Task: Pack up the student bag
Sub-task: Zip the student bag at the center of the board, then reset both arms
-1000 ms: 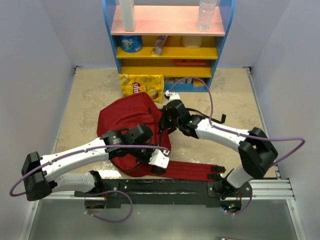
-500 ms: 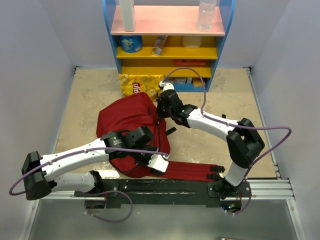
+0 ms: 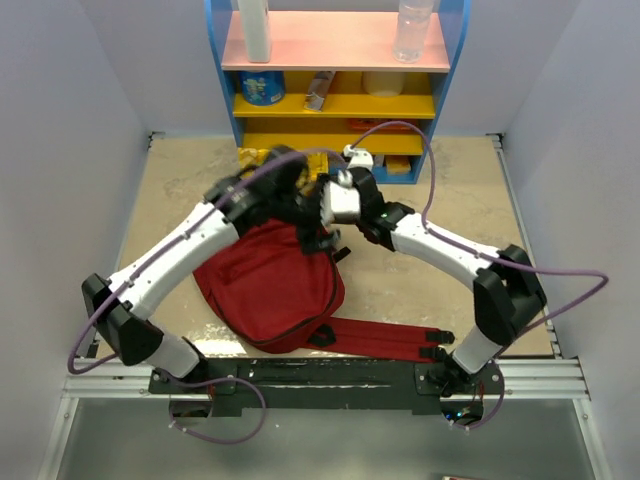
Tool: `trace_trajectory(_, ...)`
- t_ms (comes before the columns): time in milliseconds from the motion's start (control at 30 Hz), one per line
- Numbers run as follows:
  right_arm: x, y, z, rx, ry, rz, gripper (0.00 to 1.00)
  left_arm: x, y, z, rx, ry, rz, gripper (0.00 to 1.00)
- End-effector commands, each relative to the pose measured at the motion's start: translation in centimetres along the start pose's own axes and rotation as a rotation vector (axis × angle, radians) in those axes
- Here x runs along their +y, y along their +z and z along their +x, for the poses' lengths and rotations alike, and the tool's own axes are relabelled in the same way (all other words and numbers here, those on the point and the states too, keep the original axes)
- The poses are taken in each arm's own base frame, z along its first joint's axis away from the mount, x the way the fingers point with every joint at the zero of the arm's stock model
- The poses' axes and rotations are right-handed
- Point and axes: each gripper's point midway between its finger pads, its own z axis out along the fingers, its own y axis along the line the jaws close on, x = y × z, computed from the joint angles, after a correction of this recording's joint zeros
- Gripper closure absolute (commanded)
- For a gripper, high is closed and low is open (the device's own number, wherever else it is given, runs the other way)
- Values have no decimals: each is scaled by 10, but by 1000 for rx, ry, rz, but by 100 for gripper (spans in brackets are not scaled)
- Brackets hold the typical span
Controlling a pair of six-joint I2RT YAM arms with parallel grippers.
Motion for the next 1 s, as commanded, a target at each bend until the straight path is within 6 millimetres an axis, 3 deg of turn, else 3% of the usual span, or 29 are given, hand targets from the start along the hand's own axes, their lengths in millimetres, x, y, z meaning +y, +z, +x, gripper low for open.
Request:
trace_trajectory(0, -16, -45, -17, -47, 113, 38, 1, 51, -58, 23, -39, -115, -119, 20)
trace_trajectory(33, -19, -52, -4, -16, 117, 25, 1, 58, -64, 37, -34, -121, -137, 20)
trace_trajectory(67, -14, -66, -8, -24, 139, -18, 1, 73, -83, 52, -34, -147, -198, 20)
trace_trajectory(100, -8, -74, -3, -11, 167, -55, 1, 79, -90, 63, -32, -157, -220, 20)
trace_trajectory(133, -5, -79, 18, 37, 175, -103, 1, 91, -104, 90, -14, -200, -262, 20)
trace_trajectory(200, 13, -97, 34, 75, 182, -181, 1, 99, -114, 117, -7, -242, -282, 20)
trace_trajectory(267, 21, -107, 64, 164, 142, -197, 1, 108, -124, 157, 26, -294, -308, 20)
trace_trajectory(367, 45, -121, 114, 290, 92, -249, 1, 117, -125, 197, 38, -347, -326, 20)
trace_trajectory(433, 41, -121, 139, 352, 68, -203, 2, 119, -121, 210, 47, -360, -322, 21)
trace_trajectory(533, 31, -125, 156, 370, 57, -159, 10, 122, -111, 227, 54, -376, -325, 20)
trace_trajectory(600, 19, -126, 156, 354, 50, -112, 16, 124, -104, 238, 62, -364, -334, 21)
trace_trajectory(700, -2, -130, 159, 344, 23, -46, 36, 121, -95, 259, 92, -349, -337, 21)
trace_trajectory(800, -19, -129, 151, 317, -2, -1, 69, 106, -93, 277, 112, -381, -299, 25)
trace_trajectory(833, -25, -127, 146, 299, 0, 19, 93, 101, -93, 279, 111, -386, -288, 26)
trace_trajectory(867, -35, -122, 137, 282, 7, 42, 100, 96, -94, 278, 108, -383, -280, 27)
trace_trajectory(933, -42, -115, 123, 254, 12, 54, 100, 79, -92, 278, 103, -388, -244, 27)
trace_trajectory(967, -54, -107, 114, 241, 2, 86, 100, 68, -94, 274, 103, -393, -227, 27)
